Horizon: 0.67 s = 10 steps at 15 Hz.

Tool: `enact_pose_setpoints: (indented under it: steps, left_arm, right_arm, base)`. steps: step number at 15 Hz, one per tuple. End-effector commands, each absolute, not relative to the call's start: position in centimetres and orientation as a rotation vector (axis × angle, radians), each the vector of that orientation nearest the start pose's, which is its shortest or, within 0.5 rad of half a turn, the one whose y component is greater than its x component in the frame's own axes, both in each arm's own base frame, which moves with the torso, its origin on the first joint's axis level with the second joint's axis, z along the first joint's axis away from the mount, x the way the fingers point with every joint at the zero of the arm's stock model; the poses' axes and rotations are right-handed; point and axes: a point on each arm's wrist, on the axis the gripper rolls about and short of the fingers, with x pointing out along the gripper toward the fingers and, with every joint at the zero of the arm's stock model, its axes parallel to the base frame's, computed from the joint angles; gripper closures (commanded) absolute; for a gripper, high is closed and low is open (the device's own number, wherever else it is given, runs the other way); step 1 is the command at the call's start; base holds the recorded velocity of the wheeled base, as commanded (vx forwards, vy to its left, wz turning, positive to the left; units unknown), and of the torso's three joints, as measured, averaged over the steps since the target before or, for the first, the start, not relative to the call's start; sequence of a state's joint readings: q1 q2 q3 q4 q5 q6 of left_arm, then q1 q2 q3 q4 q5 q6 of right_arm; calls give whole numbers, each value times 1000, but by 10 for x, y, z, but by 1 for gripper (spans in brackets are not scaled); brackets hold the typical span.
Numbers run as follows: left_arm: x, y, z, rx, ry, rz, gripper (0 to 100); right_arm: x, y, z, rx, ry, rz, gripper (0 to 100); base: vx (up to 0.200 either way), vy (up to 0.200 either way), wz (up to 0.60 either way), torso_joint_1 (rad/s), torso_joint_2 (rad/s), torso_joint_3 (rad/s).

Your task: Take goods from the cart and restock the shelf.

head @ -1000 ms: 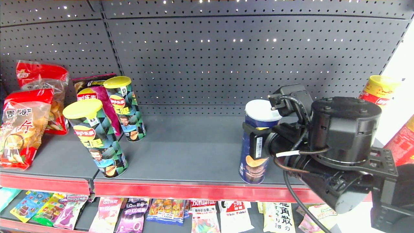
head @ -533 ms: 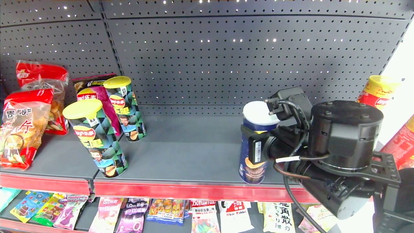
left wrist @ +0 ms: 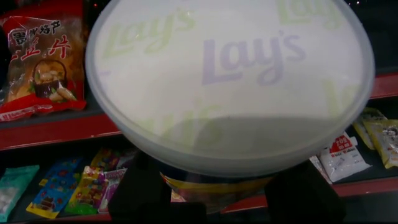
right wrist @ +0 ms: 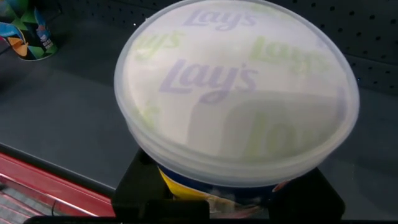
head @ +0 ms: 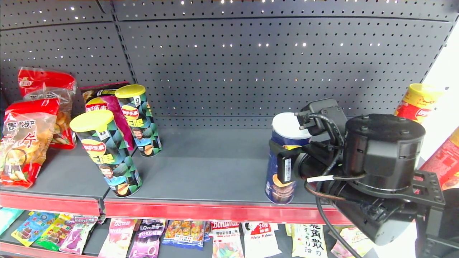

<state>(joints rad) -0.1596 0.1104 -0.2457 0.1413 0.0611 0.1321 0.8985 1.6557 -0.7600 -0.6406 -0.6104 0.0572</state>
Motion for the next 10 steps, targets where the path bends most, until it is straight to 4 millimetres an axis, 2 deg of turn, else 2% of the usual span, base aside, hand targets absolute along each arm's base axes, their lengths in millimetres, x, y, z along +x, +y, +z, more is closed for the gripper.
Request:
enact_pose_setpoints:
  steps: [1, 8, 9, 10]
  left_arm:
    - [-32, 7, 131, 131, -2, -98, 100]
    - [-31, 6, 127, 134, 10, -101, 100]
    - [-31, 6, 127, 134, 10, -101, 100]
    - [-31, 6, 127, 134, 10, -101, 100]
  right_arm:
    - [191, 219, 185, -118, 195, 279, 100]
    - [196, 217, 186, -115, 193, 254, 100]
    - [196, 218, 185, -117, 193, 252, 0]
    - [196, 218, 185, -117, 193, 252, 0]
  base:
    - [0, 0, 0, 0, 0, 0]
    - [0, 0, 0, 0, 0, 0]
    - [0, 0, 0, 0, 0, 0]
    - [0, 0, 0, 0, 0, 0]
